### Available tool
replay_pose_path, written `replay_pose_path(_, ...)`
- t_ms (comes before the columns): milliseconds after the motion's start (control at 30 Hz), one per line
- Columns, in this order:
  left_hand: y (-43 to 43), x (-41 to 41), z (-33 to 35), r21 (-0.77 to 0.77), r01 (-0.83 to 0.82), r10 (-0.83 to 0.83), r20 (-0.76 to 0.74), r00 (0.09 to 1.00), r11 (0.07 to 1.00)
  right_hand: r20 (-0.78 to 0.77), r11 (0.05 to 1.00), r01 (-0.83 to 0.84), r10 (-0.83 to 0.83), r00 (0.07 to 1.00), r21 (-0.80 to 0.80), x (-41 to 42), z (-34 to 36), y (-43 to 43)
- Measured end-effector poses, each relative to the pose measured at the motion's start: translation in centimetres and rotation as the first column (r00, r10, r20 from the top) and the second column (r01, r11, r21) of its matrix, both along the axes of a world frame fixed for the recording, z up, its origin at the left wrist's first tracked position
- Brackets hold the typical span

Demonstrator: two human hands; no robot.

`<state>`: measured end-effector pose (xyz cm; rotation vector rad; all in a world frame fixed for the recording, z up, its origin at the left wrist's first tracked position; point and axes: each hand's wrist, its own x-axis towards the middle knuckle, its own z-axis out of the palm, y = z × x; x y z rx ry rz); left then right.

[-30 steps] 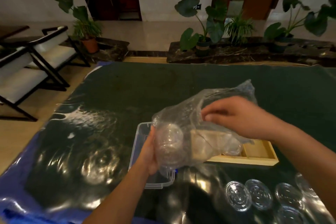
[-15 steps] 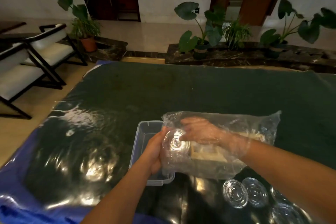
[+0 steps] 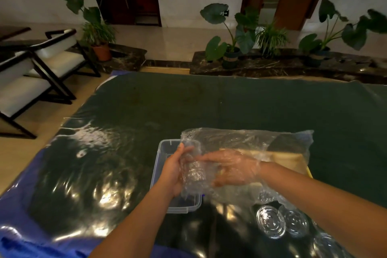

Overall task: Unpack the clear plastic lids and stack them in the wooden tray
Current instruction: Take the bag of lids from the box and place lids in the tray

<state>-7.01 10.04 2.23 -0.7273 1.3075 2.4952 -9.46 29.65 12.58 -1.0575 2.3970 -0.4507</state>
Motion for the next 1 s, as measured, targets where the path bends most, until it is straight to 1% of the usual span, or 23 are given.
replay_pose_path(100, 0.2, -0.3, -0.4, 0.018, 0.013, -0.014, 0.011, 1.0, 1.0, -0.046, 1.0, -0.003, 0.003, 0.999, 0.003, 0.4, -0.5, -0.1)
replay_pose_path(200, 0.7, -0.4, -0.1, 0.033, 0.056, -0.058, 0.037, 0.998, 0.998, -0.066, 0.998, 0.009, -0.013, 0.998, -0.055, 0.9, -1.1, -0.5)
replay_pose_path(267, 0.8, -0.4, 0.1, 0.035, 0.062, -0.063, 0.033, 0.997, 0.997, -0.119, 0.997, 0.026, -0.035, 0.992, -0.077, 0.9, -1.4, -0.8)
replay_pose_path(333, 0.6, -0.4, 0.1, 0.023, 0.062, -0.063, 0.03, 0.998, 0.998, -0.174, 0.995, 0.072, -0.084, 0.981, -0.073, 0.8, -1.8, -0.8)
replay_pose_path(400, 0.3, -0.3, 0.2, -0.006, 0.063, -0.063, 0.03, 0.998, 0.998, -0.176, 0.993, 0.072, -0.087, 0.981, -0.089, 0.9, -2.3, -0.5)
replay_pose_path(467, 0.2, -0.1, 0.4, -0.02, 0.068, -0.067, 0.03, 0.997, 0.997, -0.005, 0.959, 0.124, -0.129, 0.992, -0.255, 1.2, -2.7, 0.0)
replay_pose_path(500, 0.2, 0.0, 0.4, -0.024, 0.077, -0.076, 0.029, 0.997, 0.997, 0.036, 0.935, 0.17, -0.166, 0.985, -0.31, 1.4, -2.9, 0.2)
replay_pose_path(533, 0.2, 0.0, 0.5, -0.034, 0.088, -0.087, 0.028, 0.996, 0.996, 0.079, 0.914, 0.228, -0.214, 0.974, -0.335, 1.5, -3.1, 0.4)
replay_pose_path(600, 0.1, 0.0, 0.3, -0.049, 0.105, -0.104, 0.026, 0.994, 0.993, 0.22, 0.877, 0.338, -0.275, 0.936, -0.342, 1.4, -3.1, 0.6)
replay_pose_path(667, 0.0, 0.0, 0.4, -0.052, 0.118, -0.117, 0.029, 0.993, 0.992, 0.364, 0.793, 0.46, -0.324, 0.873, -0.399, 1.2, -2.9, 0.7)
replay_pose_path(733, 0.0, 0.0, 0.4, -0.066, 0.12, -0.119, 0.029, 0.993, 0.991, 0.367, 0.772, 0.509, -0.38, 0.849, -0.38, 0.9, -3.0, 1.1)
replay_pose_path(800, -0.1, -0.1, 0.3, -0.083, 0.121, -0.12, 0.015, 0.993, 0.989, 0.428, 0.715, 0.569, -0.401, 0.81, -0.407, 0.7, -3.2, 1.4)
replay_pose_path(867, -0.2, -0.1, 0.3, -0.097, 0.123, -0.123, 0.006, 0.992, 0.988, 0.451, 0.679, 0.605, -0.423, 0.785, -0.416, 0.6, -3.3, 1.4)
replay_pose_path(900, -0.3, -0.2, 0.2, -0.106, 0.124, -0.124, 0.005, 0.992, 0.987, 0.478, 0.64, 0.652, -0.458, 0.749, -0.407, 0.3, -3.4, 1.7)
replay_pose_path(967, -0.5, -0.2, 0.0, -0.117, 0.116, -0.117, 0.0, 0.993, 0.986, 0.469, 0.602, 0.694, -0.518, 0.716, -0.395, 0.3, -3.1, 2.3)
replay_pose_path(1000, -0.7, -0.1, -0.2, -0.113, 0.104, -0.105, -0.004, 0.994, 0.988, 0.537, 0.542, 0.747, -0.526, 0.659, -0.385, 0.2, -2.7, 2.4)
